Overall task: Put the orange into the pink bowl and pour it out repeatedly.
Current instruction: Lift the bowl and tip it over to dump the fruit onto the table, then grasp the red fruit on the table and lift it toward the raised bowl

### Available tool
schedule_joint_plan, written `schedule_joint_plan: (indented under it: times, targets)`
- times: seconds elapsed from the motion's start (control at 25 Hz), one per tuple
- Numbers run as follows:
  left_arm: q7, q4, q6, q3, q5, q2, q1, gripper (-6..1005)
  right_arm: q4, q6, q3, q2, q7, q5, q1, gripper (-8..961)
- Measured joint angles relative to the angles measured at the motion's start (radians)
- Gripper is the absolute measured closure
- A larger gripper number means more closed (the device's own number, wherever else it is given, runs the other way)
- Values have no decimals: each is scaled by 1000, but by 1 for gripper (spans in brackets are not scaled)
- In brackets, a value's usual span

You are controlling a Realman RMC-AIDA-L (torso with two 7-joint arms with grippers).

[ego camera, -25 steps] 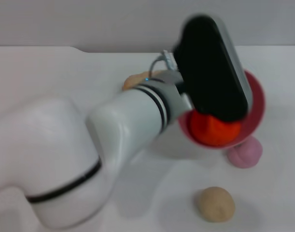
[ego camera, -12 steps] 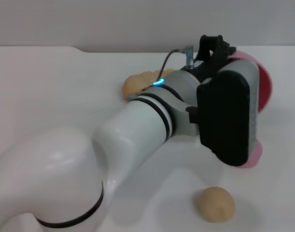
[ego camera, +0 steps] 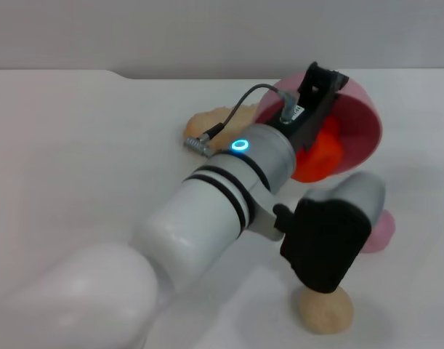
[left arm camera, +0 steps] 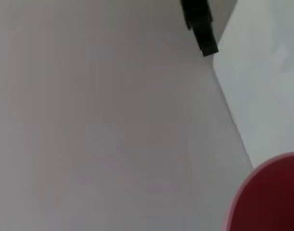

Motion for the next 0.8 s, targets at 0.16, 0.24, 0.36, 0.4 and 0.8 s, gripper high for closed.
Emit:
schedule_joint_plan:
  times: [0.16, 0.24, 0.36, 0.4, 0.8]
  targets:
    - [-49, -24, -38, 17, 122, -1, 0, 953, 10, 2, -4, 0, 0, 0, 9, 456]
    - [-56, -27, -51, 23, 151, -1, 1, 953, 17, 6, -3, -1, 0, 0, 13, 454]
    - [-67, -37, -61, 28, 176, -1, 2, 953, 25, 9, 0, -2, 0, 0, 20, 452]
    - [-67, -37, -61, 28, 176, -1, 2, 953, 27, 9, -1, -2, 0, 0, 21, 451]
    - [-197, -62, -81, 38, 225, -1, -12, 953, 39, 21, -2, -2, 0, -1, 25, 443]
